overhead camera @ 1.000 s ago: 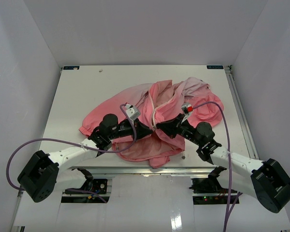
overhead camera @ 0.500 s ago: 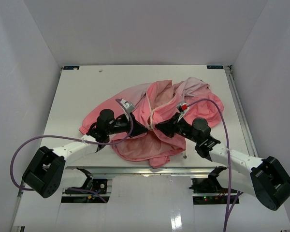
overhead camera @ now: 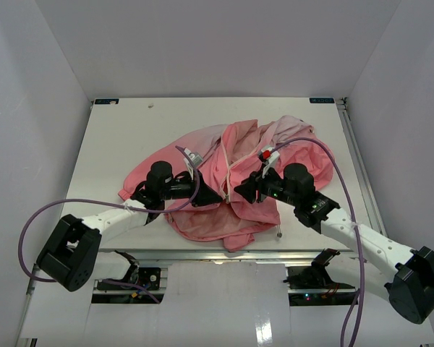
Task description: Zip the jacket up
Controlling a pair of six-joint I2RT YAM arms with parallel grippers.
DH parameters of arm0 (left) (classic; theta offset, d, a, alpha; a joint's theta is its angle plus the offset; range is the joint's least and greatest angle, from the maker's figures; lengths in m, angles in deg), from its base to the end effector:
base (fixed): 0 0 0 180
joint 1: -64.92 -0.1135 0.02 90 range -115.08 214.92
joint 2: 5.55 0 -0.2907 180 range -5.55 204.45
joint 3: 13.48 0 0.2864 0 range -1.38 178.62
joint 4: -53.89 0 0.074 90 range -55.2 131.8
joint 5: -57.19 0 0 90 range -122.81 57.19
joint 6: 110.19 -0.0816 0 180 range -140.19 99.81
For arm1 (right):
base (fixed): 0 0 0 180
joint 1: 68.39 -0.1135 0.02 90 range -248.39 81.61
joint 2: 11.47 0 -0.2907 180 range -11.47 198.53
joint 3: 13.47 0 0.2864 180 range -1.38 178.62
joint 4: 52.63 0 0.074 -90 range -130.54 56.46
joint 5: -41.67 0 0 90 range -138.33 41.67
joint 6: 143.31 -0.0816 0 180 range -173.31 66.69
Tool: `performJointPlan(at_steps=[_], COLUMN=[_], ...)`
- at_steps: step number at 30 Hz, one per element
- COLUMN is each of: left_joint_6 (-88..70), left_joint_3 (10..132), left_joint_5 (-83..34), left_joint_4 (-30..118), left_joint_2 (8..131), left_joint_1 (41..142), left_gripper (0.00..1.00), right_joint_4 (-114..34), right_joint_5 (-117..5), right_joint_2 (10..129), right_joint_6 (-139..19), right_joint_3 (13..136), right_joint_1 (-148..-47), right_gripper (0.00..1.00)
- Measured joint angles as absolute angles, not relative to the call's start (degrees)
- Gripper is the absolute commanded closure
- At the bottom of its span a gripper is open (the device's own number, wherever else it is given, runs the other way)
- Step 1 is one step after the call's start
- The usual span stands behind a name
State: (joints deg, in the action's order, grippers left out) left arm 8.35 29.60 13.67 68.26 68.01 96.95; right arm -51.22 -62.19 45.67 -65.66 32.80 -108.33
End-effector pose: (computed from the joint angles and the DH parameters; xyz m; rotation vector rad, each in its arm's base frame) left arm 0.2311 -0.2144 0.2109 0.6825 1.9123 -1.4493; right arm 0.2123 0.2032 0.2711 -0.6188 1.7583 0.8611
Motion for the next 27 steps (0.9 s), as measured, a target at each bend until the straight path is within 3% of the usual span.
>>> performJointPlan(at_steps=[16, 27], left_joint_6=[8.2, 8.1], left_joint_3=[29.6, 29.6], left_joint_5=[14.5, 14.6], left_joint_4=[68.3, 68.3], left_joint_2=[70.8, 70.8], left_joint_1=[96.9, 96.9], left_gripper=[1.00, 1.00], right_joint_4=[-51.9, -55.9], right_joint_5=[-64.0, -67.4], right_joint_2=[46.5, 49.7], right_joint_6=[-66.4, -66.8], right_joint_3=[31.1, 29.9], right_joint_1=[-108.9, -108.9], right_gripper=[0.42, 0.47])
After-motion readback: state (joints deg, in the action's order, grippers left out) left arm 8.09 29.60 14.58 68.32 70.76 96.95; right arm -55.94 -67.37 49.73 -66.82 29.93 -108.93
